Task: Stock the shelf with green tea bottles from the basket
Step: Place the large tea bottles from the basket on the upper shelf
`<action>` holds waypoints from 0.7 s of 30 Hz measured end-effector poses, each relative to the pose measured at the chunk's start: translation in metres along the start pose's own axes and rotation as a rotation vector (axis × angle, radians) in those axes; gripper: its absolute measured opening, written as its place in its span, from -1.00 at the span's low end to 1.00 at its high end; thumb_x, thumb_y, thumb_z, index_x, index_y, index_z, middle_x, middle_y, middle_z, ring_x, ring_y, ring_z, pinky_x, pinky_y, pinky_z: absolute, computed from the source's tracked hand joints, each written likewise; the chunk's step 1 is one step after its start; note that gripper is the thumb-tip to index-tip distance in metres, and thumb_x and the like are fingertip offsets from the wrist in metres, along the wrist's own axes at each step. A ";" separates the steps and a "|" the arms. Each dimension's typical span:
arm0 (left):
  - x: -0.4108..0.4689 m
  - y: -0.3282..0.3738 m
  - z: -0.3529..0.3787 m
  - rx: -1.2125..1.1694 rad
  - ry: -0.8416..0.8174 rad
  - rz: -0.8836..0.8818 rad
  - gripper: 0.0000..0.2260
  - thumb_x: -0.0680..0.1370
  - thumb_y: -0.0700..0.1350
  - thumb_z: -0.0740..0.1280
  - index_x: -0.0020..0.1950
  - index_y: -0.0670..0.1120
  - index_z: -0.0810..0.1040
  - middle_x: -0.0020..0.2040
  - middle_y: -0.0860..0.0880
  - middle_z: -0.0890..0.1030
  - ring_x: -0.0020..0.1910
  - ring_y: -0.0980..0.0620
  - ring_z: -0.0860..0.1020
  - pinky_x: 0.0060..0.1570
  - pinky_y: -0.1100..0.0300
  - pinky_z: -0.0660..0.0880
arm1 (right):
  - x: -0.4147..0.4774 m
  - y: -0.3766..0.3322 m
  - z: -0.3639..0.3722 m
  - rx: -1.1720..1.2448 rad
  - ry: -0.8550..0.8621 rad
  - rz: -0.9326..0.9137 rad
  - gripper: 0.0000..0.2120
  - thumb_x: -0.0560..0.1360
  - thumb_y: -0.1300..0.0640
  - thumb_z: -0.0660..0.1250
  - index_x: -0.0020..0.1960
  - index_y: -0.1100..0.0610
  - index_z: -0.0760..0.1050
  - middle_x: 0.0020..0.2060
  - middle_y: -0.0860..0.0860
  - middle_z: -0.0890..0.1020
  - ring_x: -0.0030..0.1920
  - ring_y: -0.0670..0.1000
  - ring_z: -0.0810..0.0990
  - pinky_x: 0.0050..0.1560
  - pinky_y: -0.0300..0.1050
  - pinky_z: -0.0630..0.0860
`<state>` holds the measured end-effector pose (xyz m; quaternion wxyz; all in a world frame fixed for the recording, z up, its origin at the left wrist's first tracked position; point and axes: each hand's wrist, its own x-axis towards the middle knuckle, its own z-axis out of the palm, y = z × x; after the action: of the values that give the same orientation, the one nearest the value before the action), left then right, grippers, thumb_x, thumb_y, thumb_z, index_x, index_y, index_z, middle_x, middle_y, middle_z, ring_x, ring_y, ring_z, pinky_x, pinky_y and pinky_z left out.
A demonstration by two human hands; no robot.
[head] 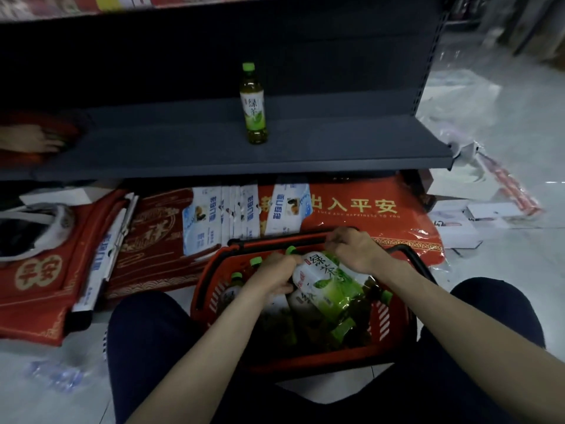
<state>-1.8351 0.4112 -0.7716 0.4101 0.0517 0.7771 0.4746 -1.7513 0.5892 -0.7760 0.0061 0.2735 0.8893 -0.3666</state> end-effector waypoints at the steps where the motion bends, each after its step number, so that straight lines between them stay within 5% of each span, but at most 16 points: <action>1: -0.003 0.000 0.004 -0.060 -0.033 -0.057 -0.91 0.64 -0.08 0.33 0.13 -0.03 0.49 -0.03 -0.04 0.56 0.00 -0.04 0.58 0.16 -0.02 0.61 | -0.002 0.002 0.001 0.004 -0.026 0.009 -0.77 0.60 -0.01 0.32 0.16 0.04 0.66 0.10 0.07 0.69 0.12 0.10 0.64 0.16 -0.06 0.53; 5: 0.001 -0.006 0.014 -0.061 -0.066 -0.165 -0.79 0.65 0.01 0.30 0.23 -0.03 0.43 -0.03 -0.07 0.49 0.08 -0.17 0.56 -0.06 0.01 0.60 | -0.011 0.007 0.004 0.035 -0.081 0.056 -0.71 0.63 -0.03 0.29 0.17 0.12 0.67 0.13 0.10 0.70 0.14 0.13 0.65 0.18 0.04 0.55; 9: 0.017 -0.016 0.020 -0.117 -0.065 -0.247 -0.62 0.62 0.07 0.32 0.36 -0.08 0.41 0.10 -0.15 0.52 0.19 -0.24 0.55 0.05 -0.05 0.59 | -0.013 0.010 0.008 0.046 -0.129 0.104 -0.65 0.64 0.03 0.26 0.30 0.19 0.62 0.08 0.07 0.70 0.05 0.11 0.66 0.03 0.01 0.56; 13: 0.025 -0.023 0.032 -0.187 -0.111 -0.283 -0.54 0.64 0.12 0.33 0.43 -0.14 0.48 0.16 -0.23 0.62 -0.05 -0.18 0.62 -0.29 0.10 0.57 | -0.007 0.012 0.012 0.053 -0.160 0.255 -0.60 0.63 0.03 0.25 0.37 0.23 0.52 0.22 0.17 0.60 0.09 0.11 0.62 -0.20 -0.08 0.54; 15: 0.029 -0.024 0.040 -0.233 -0.093 -0.276 -0.54 0.64 0.13 0.36 0.42 -0.13 0.52 0.17 -0.21 0.66 0.01 -0.17 0.66 -0.17 0.06 0.63 | -0.001 0.014 0.014 0.068 -0.170 0.282 -0.64 0.62 0.07 0.23 0.31 0.26 0.52 0.18 0.17 0.58 0.05 0.10 0.60 -0.27 -0.17 0.42; 18: 0.069 -0.043 0.052 -0.203 -0.047 -0.243 -0.33 0.40 0.29 0.53 0.43 0.00 0.57 0.33 -0.17 0.63 0.28 -0.21 0.61 0.24 -0.13 0.61 | 0.004 0.021 0.020 0.074 -0.169 0.318 -0.78 0.61 0.23 0.16 -0.21 0.16 0.41 -0.26 0.05 0.50 -0.37 -0.01 0.46 -0.44 -0.22 0.32; 21: 0.060 -0.034 0.059 -0.195 -0.023 -0.237 -0.49 0.44 0.19 0.55 0.25 -0.09 0.62 0.18 -0.17 0.70 0.16 -0.18 0.67 0.19 -0.10 0.63 | 0.005 0.022 0.027 0.075 -0.166 0.338 -0.78 0.58 0.28 0.12 -0.20 0.18 0.47 -0.24 0.10 0.58 -0.29 0.04 0.54 -0.37 -0.17 0.38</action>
<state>-1.8239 0.4618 -0.8457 0.4751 -0.0751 0.7234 0.4953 -1.7499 0.5867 -0.8115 0.1309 0.3879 0.8129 -0.4144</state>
